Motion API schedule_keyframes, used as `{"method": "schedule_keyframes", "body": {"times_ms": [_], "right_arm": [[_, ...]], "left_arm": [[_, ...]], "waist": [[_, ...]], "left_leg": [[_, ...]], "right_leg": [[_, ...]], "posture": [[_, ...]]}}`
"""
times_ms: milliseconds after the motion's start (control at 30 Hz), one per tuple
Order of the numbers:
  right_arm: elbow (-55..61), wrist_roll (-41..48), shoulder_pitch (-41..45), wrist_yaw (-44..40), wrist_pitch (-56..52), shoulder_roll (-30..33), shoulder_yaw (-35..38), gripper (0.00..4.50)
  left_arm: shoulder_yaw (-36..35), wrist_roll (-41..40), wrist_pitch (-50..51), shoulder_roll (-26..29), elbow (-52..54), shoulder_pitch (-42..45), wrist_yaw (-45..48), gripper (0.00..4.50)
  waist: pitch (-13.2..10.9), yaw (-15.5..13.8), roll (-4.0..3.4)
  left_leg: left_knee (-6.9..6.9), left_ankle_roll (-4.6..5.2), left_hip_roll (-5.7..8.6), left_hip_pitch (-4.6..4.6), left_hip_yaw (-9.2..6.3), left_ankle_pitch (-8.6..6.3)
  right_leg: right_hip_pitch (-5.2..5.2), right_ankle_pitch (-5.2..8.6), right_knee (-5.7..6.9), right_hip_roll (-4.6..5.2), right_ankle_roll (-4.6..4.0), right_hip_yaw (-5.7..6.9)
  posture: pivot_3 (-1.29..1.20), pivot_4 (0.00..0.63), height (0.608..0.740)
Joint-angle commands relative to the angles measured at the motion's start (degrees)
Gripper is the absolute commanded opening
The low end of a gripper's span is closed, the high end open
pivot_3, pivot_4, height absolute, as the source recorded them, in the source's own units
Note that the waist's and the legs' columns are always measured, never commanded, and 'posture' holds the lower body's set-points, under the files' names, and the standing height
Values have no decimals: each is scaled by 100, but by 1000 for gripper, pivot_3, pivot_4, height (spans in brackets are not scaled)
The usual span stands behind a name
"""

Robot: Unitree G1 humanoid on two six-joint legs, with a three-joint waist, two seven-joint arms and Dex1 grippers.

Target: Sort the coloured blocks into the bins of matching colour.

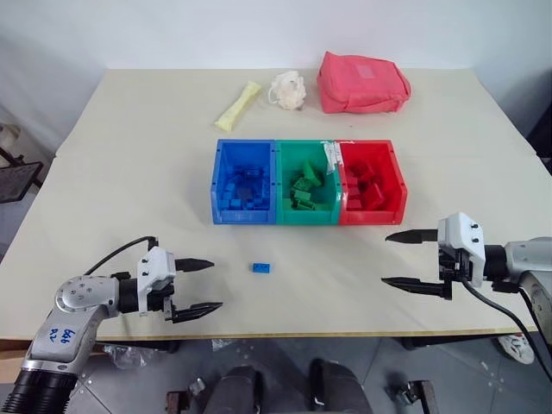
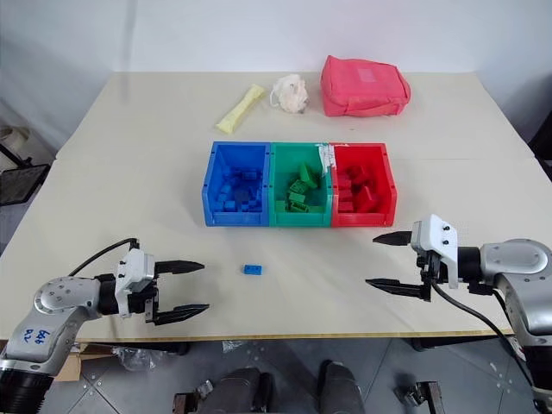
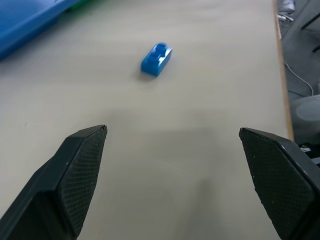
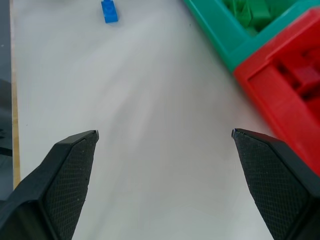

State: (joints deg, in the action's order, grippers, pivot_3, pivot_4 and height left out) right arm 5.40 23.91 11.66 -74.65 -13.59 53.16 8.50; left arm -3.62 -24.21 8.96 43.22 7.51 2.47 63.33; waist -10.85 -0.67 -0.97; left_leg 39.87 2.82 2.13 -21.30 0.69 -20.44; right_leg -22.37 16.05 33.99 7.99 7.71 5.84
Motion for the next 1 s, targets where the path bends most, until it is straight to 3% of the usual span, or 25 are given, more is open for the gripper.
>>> {"method": "schedule_keyframes", "body": {"times_ms": [33, 233, 467, 567, 933, 1000], "right_arm": [[6, 50, 149, -29, 103, -19, -10, 4471], [195, 115, 277, 152, 6, -85, -67, 4471], [731, 314, 212, 352, -194, -183, -3, 4471], [970, 553, 64, 396, -325, -208, 141, 4500], [1195, 864, -432, 587, -271, -299, 387, 4500], [1160, 864, -438, 646, -253, -330, 403, 4500]], "left_arm": [[251, 140, 306, -143, 438, 178, -320, 4500], [1040, 735, 778, -566, 490, 898, -888, 4500], [1630, 1424, 369, -1124, -345, 1559, -1117, 4500], [1713, 1578, 142, -1199, -559, 1677, -1067, 3907], [1650, 1590, -48, -1185, -754, 1923, -845, 548], [1432, 1448, 99, -1267, -680, 2029, -1021, 478]], "waist": [[0, -12, 0], [0, -87, 0], [0, -81, 0], [0, -85, 0], [0, -87, 0], [0, -88, 1]], "left_leg": [[-1, 0, 0, 0, 0, 0], [-1, 0, 1, -1, 1, 0], [6, 3, 4, -3, 5, 2], [8, 3, 3, -3, 7, 2], [13, 5, 4, 0, 6, 3], [13, 5, 5, 0, 6, 3]], "right_leg": [[0, 0, 4, 0, 0, 0], [1, 0, 17, -32, 0, 7], [-2, -1, 26, -41, 2, 16], [-1, -1, 27, -42, 2, 22], [4, -1, 30, -38, 3, 18], [3, -1, 32, -38, 3, 17]], "posture": [[0, 150, 740], [0, 150, 740], [0, 150, 740], [0, 150, 740], [0, 150, 740], [0, 150, 740]]}}
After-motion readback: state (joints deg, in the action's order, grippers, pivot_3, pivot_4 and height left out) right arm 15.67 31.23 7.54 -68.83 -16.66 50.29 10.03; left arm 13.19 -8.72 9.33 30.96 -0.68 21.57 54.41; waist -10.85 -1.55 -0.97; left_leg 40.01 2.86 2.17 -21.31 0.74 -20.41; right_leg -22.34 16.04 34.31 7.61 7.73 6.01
